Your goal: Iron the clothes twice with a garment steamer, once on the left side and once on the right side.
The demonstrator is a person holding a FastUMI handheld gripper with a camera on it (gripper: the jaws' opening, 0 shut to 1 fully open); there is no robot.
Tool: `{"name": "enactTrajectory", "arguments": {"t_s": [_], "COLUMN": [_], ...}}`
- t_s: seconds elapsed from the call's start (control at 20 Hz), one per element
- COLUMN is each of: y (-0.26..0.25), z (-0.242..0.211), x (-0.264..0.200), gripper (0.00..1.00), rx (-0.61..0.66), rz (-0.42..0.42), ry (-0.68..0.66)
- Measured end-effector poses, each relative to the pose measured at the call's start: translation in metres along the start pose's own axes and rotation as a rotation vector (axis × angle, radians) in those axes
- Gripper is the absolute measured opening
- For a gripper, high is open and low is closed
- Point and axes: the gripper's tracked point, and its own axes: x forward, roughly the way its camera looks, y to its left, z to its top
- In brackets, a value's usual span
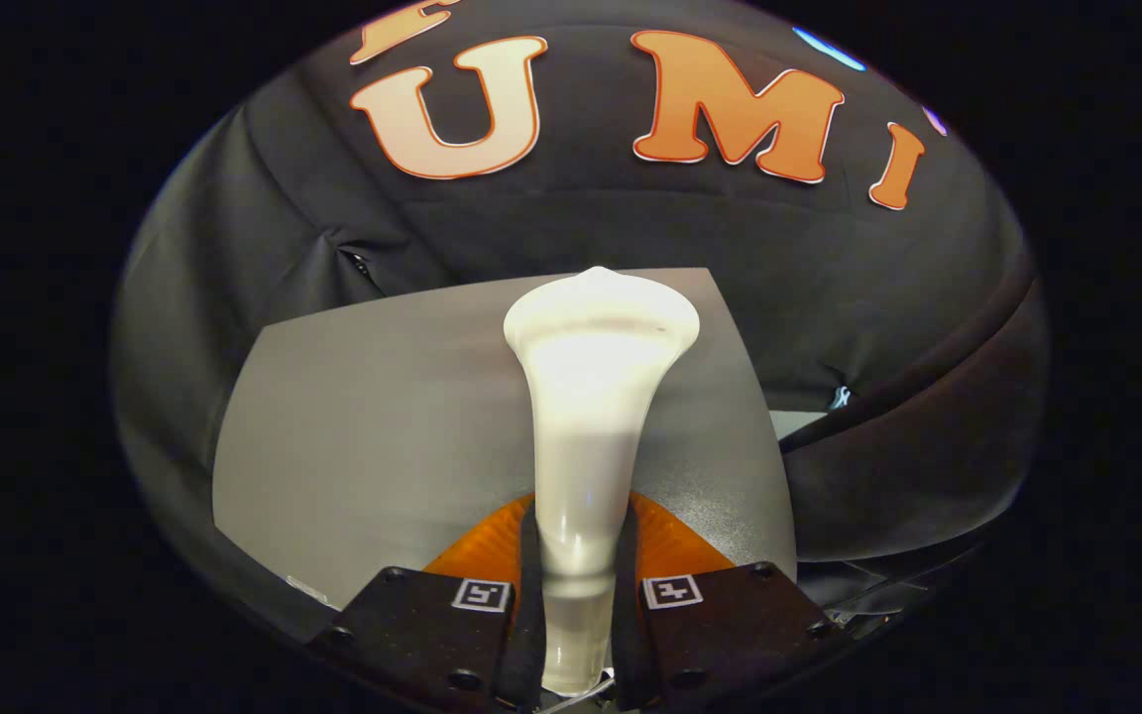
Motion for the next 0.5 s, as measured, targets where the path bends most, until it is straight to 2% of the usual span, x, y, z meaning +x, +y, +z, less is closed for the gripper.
{"name": "enactTrajectory", "arguments": {"t_s": [0.05, 0.1, 0.35, 0.5], "y": [-0.001, 0.001, 0.002, -0.001], "z": [0.000, 0.001, 0.006, -0.007], "x": [-0.003, -0.008, -0.040, -0.065], "gripper": [0.35, 0.30, 0.30, 0.30], "rx": [0.005, -0.003, -0.006, -0.023], "rz": [0.002, 0.014, 0.048, 0.058], "ry": [-0.014, -0.015, -0.101, -0.131]}}
